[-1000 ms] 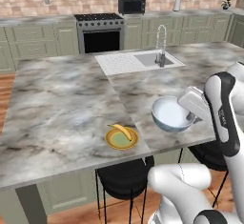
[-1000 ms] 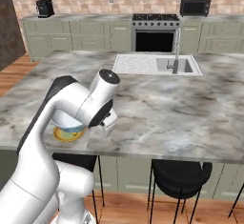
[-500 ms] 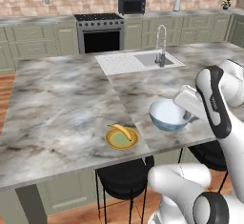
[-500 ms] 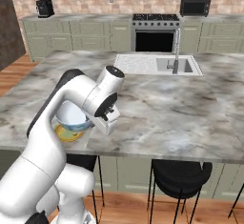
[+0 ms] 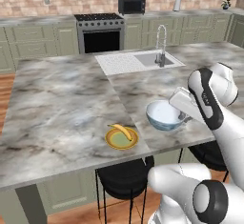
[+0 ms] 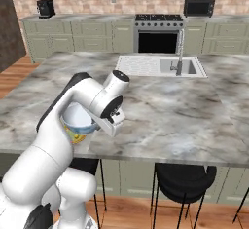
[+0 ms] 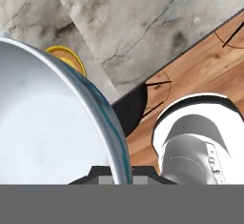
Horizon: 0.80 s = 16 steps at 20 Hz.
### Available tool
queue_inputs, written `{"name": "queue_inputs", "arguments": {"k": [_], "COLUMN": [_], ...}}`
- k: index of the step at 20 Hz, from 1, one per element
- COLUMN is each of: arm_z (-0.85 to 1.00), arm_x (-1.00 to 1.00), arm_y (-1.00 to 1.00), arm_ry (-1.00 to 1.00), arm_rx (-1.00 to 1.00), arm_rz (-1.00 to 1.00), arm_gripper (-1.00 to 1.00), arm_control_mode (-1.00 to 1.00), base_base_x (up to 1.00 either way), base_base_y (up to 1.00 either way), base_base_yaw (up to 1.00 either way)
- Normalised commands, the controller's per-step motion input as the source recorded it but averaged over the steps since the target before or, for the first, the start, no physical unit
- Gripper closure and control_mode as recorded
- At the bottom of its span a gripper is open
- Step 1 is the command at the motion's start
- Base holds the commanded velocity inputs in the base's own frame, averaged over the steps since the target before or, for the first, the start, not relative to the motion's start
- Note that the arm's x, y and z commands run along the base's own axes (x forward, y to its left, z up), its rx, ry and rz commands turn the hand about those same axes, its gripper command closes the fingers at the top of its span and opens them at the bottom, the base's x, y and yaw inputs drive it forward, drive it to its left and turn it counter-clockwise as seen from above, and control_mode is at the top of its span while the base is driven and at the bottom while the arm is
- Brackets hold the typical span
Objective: Take the smaller bowl and place it next to the appetizer plate on the dining counter , and place the larger bowl next to the plate with cooked food.
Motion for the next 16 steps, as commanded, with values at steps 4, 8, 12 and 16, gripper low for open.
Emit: {"name": "queue_inputs", "arguments": {"k": [4, 8, 12, 16], "arm_z": [-0.36, -0.29, -0.29, -0.32], "arm_x": [0.16, 0.20, 0.33, 0.36], "arm_y": [0.00, 0.00, 0.00, 0.00], "arm_ry": [0.00, 0.00, 0.00, 0.00], "arm_rx": [0.00, 0.00, 0.00, 0.00], "arm_rz": [0.00, 0.00, 0.00, 0.00], "arm_gripper": [1.00, 1.00, 1.00, 1.00], "arm_control_mode": [-1.00, -1.00, -1.00, -1.00], "base_base_x": [0.00, 0.00, 0.00, 0.00], "base_base_y": [0.00, 0.00, 0.00, 0.00], "base_base_yaw": [0.00, 0.00, 0.00, 0.00]}}
